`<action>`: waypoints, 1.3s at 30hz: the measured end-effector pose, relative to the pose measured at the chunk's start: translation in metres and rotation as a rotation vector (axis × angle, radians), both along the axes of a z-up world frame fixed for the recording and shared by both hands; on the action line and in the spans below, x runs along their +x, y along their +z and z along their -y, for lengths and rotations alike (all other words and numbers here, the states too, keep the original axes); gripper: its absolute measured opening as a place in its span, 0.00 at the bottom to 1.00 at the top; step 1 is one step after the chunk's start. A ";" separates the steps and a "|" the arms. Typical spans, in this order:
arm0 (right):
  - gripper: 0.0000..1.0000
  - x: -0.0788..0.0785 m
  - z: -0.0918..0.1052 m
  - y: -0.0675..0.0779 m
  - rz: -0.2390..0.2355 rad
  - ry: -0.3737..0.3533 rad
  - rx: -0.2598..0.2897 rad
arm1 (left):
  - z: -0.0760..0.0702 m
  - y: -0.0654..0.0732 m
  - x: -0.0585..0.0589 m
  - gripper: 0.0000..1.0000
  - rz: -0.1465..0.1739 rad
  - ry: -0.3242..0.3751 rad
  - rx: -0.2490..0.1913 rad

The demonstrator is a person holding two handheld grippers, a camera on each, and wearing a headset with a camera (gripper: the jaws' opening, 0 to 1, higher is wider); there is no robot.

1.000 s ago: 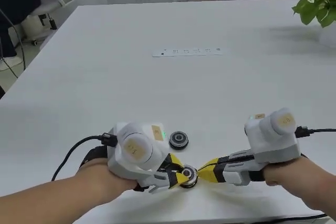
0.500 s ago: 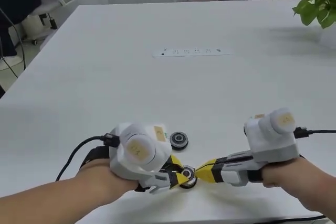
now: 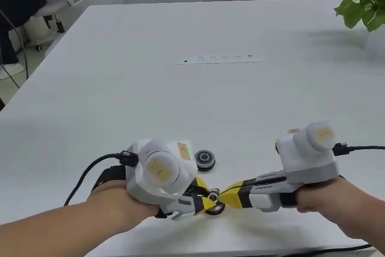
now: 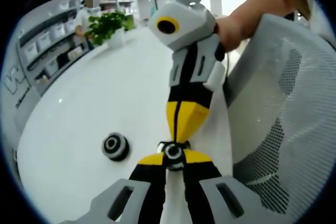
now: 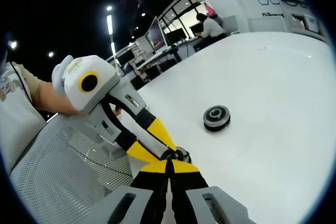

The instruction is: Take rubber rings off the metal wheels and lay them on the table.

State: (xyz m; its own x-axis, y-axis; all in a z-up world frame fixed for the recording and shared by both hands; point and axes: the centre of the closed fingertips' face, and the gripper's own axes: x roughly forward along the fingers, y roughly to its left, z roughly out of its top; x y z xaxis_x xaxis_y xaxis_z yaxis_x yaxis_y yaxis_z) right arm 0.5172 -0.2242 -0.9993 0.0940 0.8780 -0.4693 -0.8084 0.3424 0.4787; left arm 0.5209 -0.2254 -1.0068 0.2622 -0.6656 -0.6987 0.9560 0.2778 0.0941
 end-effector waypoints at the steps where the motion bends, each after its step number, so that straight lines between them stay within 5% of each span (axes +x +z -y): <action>1: 0.00 0.000 0.000 0.000 -0.001 0.003 0.002 | 0.000 0.000 0.000 0.12 0.000 0.000 0.000; 30: 0.00 0.001 -0.003 0.010 -0.011 -0.008 0.069 | 0.000 0.000 0.000 0.12 0.000 -0.001 -0.002; 33: 0.00 -0.003 -0.008 0.019 -0.023 0.001 0.111 | 0.000 0.000 0.000 0.12 0.000 -0.001 -0.002; 39: 0.00 0.001 -0.003 0.010 -0.014 -0.010 0.072 | 0.000 0.000 0.000 0.12 0.001 -0.001 -0.001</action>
State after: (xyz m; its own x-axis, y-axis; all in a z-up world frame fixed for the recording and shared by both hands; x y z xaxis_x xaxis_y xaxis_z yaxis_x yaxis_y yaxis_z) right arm 0.5185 -0.2210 -0.9897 0.0965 0.9084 -0.4067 -0.7985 0.3146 0.5132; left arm 0.5205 -0.2255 -1.0068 0.2624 -0.6665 -0.6978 0.9562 0.2771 0.0949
